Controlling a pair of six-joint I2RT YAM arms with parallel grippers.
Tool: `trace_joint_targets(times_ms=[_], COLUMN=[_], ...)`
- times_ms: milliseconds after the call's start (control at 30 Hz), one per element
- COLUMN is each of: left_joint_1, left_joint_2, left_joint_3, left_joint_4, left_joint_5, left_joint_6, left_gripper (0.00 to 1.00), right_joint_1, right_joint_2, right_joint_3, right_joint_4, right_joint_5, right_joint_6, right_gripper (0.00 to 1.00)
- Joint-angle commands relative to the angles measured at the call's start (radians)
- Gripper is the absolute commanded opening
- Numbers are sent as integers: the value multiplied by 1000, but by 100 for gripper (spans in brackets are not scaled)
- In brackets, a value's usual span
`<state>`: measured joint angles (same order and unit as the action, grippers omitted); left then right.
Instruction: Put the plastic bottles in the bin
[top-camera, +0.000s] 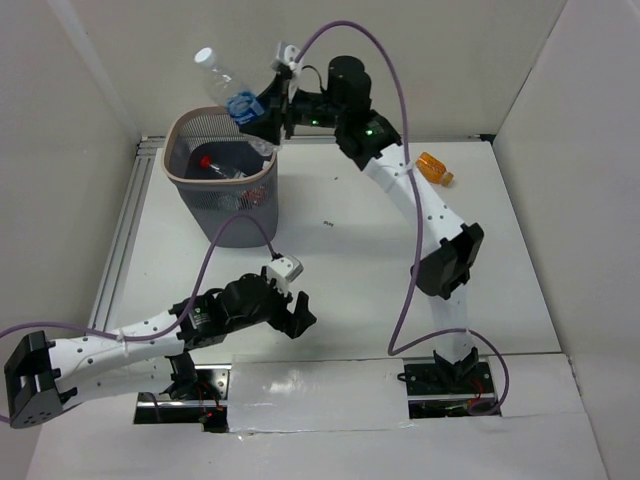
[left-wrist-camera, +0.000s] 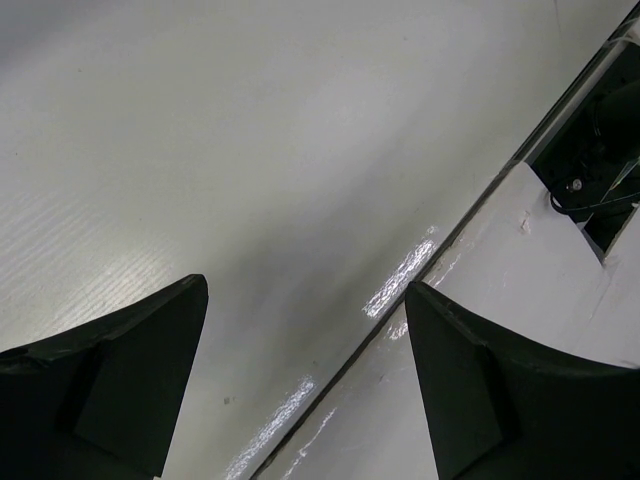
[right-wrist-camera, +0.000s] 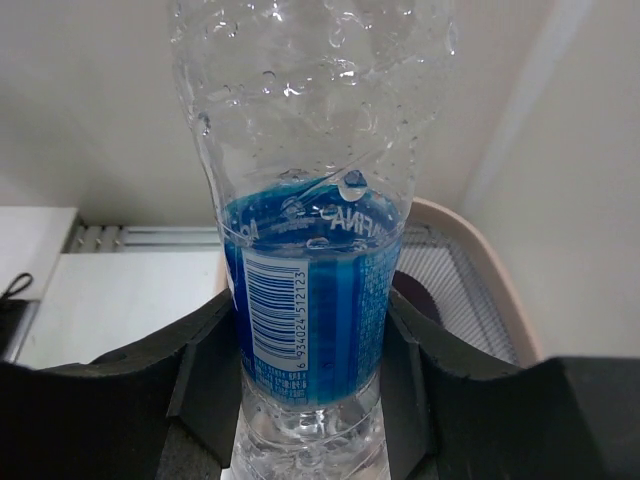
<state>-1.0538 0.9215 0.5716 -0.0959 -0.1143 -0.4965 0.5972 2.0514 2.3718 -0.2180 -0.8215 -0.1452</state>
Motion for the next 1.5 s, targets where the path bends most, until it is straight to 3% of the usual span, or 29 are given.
trace_joint_targets(times_ms=[0,67,100,333,433,500,700,800,833,967,1033,1067,1100,1267,1367,1467], left_joint_1=[-12,-12,-12,-21,-21,-21,-21,-21,-21,-21,-21,-21,-21,-21,-21,-21], left_joint_2=[-58,-78,-91,-122,-122,-122,-102,-78,-78,-38,-26,-16,-16,39,71,82], left_joint_3=[-19,-30,-30,-49,-59,-59,-59,-70,-70,-70,-70,-70,-70,-50,-41,-21], left_joint_4=[24,15,15,-5,-5,-5,25,62,62,85,104,104,116,148,148,148], left_joint_5=[-41,-51,-61,-80,-81,-81,-81,-70,-61,-50,-50,-41,-41,-18,-18,-8], left_joint_6=[-40,-50,-50,-68,-79,-79,-79,-70,-70,-60,-51,-51,-51,-42,-31,-22], left_gripper=[92,92,92,92,92,92,92,92,92,93,93,93,93,93,93,93], right_joint_1=[29,44,55,55,44,21,-110,-241,-273,-450,-534,-559,-595,-665,-674,-674], right_joint_2=[44,73,104,202,202,169,12,-31,-54,-123,-170,-180,-180,-142,-119,-100], right_joint_3=[78,78,78,133,153,153,55,-5,-52,-236,-342,-368,-387,-416,-465,-515], right_joint_4=[123,123,123,174,183,183,91,-27,-111,-257,-283,-309,-328,-507,-544,-554], right_joint_5=[41,54,76,169,191,220,540,564,573,503,486,486,486,476,476,487], right_joint_6=[47,47,47,76,87,75,-17,-69,-89,-160,-186,-201,-226,-244,-264,-264], right_gripper=[38,51,63,82,98,99,99,80,64,25,26,30,44,82,92,95])
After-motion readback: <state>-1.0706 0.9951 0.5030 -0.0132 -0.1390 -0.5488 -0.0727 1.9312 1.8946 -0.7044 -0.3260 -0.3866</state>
